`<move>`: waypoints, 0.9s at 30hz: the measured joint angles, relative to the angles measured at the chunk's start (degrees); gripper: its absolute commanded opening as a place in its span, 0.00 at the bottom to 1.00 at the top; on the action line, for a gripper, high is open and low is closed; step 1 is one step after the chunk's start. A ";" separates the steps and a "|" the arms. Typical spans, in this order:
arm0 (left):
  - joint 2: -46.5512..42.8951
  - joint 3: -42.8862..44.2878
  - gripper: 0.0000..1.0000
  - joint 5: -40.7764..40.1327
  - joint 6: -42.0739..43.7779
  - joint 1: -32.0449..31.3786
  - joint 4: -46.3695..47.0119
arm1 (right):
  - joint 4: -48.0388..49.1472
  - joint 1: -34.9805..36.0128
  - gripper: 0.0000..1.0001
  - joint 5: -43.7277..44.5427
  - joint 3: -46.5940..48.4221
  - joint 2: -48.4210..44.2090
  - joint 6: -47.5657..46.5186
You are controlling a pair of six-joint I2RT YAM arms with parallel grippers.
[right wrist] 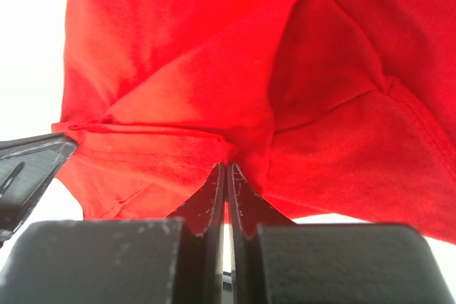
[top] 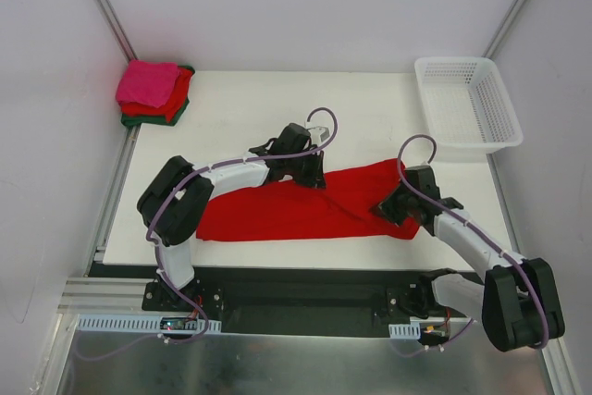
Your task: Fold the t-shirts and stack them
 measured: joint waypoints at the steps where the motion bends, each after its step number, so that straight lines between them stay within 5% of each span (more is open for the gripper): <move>1: -0.11 0.00 0.00 0.02 -0.02 0.00 0.02 | -0.44 0.04 0.01 0.28 0.31 -0.81 -0.26; 27: -0.39 0.37 0.00 6.34 -4.92 -7.23 0.31 | -22.49 0.20 0.01 11.17 15.02 -18.45 -9.75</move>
